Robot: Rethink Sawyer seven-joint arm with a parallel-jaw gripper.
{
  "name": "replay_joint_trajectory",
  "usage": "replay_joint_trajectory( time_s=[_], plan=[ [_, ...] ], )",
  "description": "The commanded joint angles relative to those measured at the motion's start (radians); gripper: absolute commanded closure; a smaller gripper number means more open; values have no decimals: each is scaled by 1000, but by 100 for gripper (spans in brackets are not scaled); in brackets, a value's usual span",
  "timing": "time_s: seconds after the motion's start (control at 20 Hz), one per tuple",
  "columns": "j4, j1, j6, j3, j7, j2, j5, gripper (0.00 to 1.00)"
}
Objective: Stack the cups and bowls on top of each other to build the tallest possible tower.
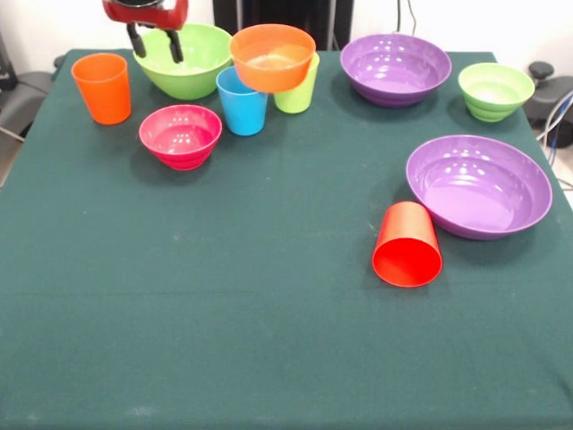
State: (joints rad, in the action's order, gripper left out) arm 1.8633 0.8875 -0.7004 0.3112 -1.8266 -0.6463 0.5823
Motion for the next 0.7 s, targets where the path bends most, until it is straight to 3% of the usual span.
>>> replay_joint_trajectory(
  time_s=[0.05, 0.7],
  plan=[
    [48, -33, 67, 56, 126, 47, 104, 0],
    [27, -34, 89, 61, 95, 83, 144, 0]
  ],
)
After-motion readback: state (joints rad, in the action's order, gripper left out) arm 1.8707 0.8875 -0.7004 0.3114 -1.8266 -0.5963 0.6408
